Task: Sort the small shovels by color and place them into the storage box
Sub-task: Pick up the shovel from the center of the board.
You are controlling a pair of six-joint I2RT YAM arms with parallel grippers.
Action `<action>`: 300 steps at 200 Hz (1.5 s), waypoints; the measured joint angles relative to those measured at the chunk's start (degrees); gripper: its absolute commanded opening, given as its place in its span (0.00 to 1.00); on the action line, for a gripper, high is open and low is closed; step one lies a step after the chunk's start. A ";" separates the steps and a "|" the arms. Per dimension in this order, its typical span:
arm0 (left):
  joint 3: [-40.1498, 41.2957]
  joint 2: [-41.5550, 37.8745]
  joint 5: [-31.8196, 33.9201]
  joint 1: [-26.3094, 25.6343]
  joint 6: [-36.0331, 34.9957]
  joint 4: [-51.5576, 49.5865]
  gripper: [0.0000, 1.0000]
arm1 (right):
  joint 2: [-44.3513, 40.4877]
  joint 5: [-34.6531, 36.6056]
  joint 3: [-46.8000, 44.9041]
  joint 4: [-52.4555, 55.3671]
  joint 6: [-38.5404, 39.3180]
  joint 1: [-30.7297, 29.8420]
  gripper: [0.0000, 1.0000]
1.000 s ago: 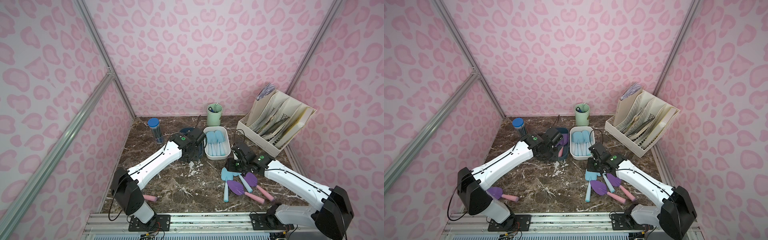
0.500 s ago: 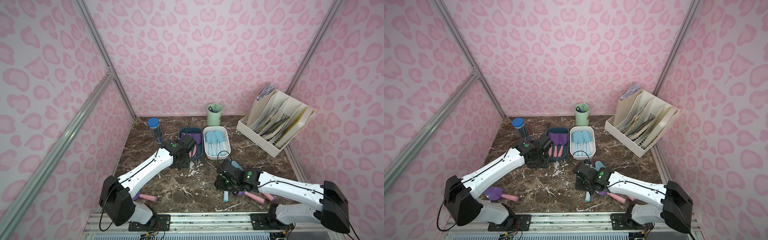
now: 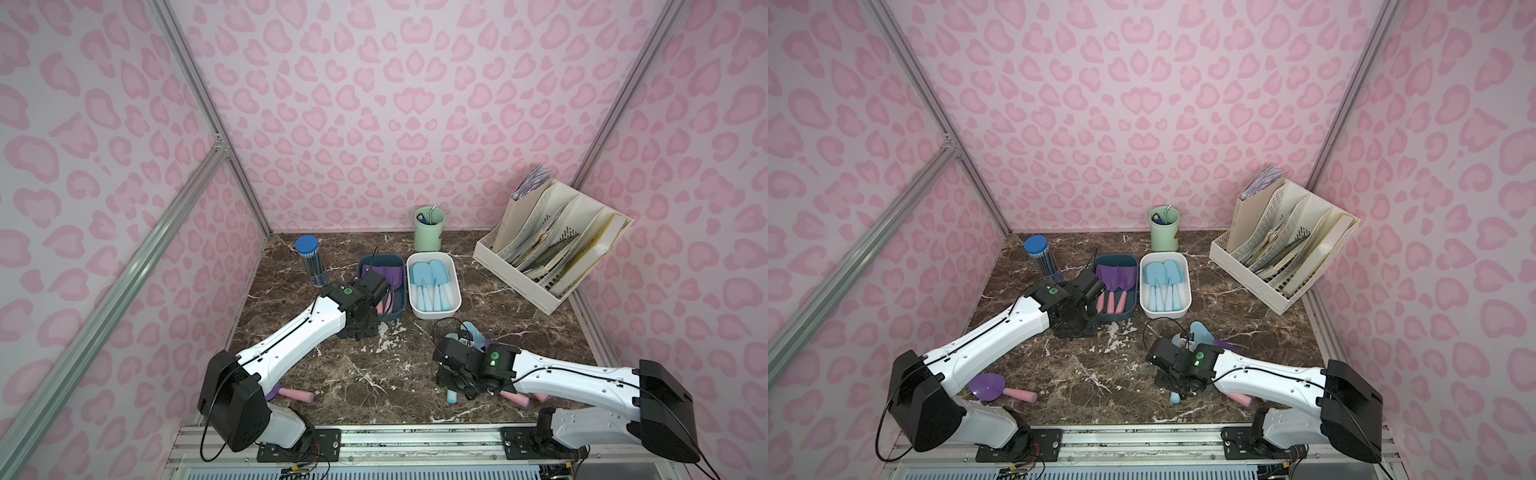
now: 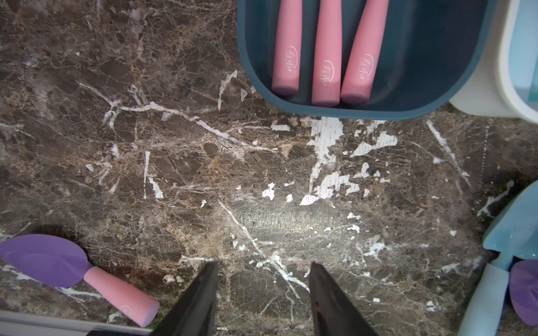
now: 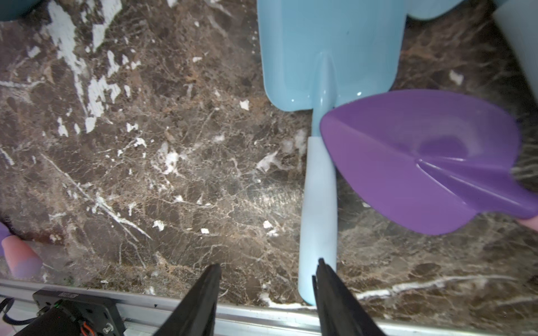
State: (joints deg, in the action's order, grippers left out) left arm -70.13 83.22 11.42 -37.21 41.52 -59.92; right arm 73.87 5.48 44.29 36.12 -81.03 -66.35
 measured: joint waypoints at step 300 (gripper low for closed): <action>2.08 0.74 -0.66 0.83 -0.20 1.84 0.58 | 11.02 -3.23 1.03 -0.81 4.37 0.85 0.44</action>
State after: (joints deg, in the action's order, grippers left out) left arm -68.05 83.96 10.76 -36.38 41.32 -58.08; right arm 84.88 2.24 45.32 35.31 -76.66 -65.49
